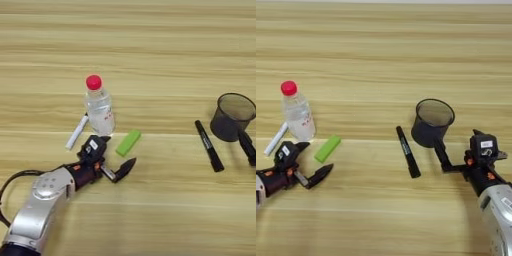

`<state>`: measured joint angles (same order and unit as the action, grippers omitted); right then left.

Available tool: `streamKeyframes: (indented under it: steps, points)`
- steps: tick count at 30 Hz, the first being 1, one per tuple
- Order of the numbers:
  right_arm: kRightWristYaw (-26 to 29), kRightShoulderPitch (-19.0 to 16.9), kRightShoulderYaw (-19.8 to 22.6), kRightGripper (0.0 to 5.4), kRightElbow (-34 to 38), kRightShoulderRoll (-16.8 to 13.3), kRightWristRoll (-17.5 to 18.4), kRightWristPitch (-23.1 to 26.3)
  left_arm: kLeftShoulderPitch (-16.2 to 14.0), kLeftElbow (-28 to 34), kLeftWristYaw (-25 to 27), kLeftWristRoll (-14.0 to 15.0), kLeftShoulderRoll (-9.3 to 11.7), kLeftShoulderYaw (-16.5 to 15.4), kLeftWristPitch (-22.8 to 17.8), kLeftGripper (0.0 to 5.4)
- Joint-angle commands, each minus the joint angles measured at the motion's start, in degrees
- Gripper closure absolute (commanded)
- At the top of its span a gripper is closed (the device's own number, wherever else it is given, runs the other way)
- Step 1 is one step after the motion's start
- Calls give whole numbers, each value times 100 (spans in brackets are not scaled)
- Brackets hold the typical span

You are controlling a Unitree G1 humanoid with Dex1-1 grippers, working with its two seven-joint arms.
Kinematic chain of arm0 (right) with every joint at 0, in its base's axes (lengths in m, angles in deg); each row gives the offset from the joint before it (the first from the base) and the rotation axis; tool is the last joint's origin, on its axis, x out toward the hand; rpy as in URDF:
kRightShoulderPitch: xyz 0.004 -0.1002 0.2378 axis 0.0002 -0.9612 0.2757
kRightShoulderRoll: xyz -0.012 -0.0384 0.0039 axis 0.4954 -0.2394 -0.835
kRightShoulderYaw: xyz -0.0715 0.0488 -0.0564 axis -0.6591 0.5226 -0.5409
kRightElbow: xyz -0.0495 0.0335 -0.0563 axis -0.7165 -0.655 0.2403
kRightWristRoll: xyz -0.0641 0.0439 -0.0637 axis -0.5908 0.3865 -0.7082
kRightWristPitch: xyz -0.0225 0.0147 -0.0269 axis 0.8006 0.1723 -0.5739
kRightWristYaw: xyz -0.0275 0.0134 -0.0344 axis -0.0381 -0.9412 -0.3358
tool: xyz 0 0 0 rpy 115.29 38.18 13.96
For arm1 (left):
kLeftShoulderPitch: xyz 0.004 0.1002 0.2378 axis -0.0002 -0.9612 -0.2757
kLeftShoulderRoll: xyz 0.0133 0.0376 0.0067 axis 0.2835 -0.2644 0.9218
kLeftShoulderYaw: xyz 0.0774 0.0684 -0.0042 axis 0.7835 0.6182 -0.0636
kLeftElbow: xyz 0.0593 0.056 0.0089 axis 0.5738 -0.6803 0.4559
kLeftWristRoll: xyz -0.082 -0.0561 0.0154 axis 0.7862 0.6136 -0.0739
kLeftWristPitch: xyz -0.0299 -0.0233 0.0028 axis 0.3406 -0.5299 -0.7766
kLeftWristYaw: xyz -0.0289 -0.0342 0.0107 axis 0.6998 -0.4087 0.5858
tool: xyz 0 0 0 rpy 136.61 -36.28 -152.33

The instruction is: Move the objects on the table

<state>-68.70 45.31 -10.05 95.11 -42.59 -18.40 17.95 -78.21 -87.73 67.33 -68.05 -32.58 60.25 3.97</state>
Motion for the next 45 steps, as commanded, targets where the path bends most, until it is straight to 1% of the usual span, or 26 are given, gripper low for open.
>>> streamKeyframes:
  steps: [1, 6, 10, 16, 18, 22, 26, 29, 32, 36, 39, 45]
  points:
    - [-52, 50, 13, 2, 65, 9, 6, 105, 127, 22, 282, -101, 130, 311, -227, 0]
    - [-82, 43, 34, 2, 123, 11, 23, 125, 229, 6, 525, -134, 186, 612, -517, 0]
    - [-125, 37, 23, 2, 180, 31, 18, 140, 288, 8, 557, -175, 192, 718, -578, 0]
    - [-171, 41, -31, 2, 215, 69, -3, 142, 539, -221, 579, -299, 25, 982, -451, 0]
    - [-177, 33, -39, 2, 237, 78, -10, 145, 625, -367, 579, -321, -24, 1013, -401, 0]
    - [-168, 14, -56, 2, 237, 95, -22, 140, 771, -626, 571, -329, -195, 1073, -290, 0]
    - [-163, -1, -64, 2, 255, 98, -22, 144, 840, -777, 579, -349, -275, 1107, -211, 0]
    - [-143, -33, -87, 2, 283, 86, -31, 149, 840, -774, 536, -356, -260, 1035, -145, 0]
    - [-123, -71, -135, 2, 338, 86, -42, 154, 758, -515, 530, -302, -181, 929, -147, 0]
    - [-81, -117, -206, 2, 385, 74, -47, 145, 544, -42, 515, -191, -32, 762, -205, 0]
    - [-65, -111, -241, 2, 380, 61, -38, 149, 312, 301, 469, -113, 75, 586, -264, 0]
    - [17, -149, -398, 2, 463, 48, -29, 201, -49, 644, 373, 41, 290, 141, -333, 0]
